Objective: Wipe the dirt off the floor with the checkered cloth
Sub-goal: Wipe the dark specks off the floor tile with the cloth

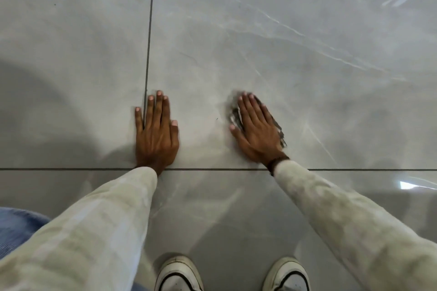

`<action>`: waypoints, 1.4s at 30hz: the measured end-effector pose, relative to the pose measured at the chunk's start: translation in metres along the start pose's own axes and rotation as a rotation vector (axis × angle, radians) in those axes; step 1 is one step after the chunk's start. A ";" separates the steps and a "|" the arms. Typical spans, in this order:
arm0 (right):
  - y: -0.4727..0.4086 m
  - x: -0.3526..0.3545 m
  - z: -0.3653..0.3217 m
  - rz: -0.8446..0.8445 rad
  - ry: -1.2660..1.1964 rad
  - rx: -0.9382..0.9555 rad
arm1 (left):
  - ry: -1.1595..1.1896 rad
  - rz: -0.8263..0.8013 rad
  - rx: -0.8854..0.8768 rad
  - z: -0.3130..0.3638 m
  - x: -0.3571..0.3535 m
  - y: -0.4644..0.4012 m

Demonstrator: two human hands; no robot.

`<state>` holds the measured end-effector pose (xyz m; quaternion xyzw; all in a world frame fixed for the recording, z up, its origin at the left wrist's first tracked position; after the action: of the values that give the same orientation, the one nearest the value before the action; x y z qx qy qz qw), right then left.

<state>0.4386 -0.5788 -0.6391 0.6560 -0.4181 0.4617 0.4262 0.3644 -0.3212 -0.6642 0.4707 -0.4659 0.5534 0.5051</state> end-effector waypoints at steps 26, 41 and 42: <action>-0.024 -0.006 -0.023 0.144 -0.044 -0.130 | -0.007 -0.022 0.018 0.001 0.002 0.000; -0.030 -0.010 -0.051 0.133 -0.069 -0.006 | -0.022 -0.009 -0.008 0.000 -0.001 0.001; -0.019 -0.016 -0.064 0.109 -0.070 0.096 | -0.022 -0.006 -0.008 0.000 -0.001 0.001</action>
<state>0.4365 -0.5104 -0.6443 0.6678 -0.4452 0.4805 0.3536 0.3636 -0.3217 -0.6652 0.4762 -0.4724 0.5446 0.5034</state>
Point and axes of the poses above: each hand's wrist, its own y-axis away from the middle knuckle, its own x-axis out of the back of the hand, z = x × y, the point moved 3 cm from there along -y, towards the middle knuckle, and after that the axes turned 9 degrees about -x, right-handed, at the moved point
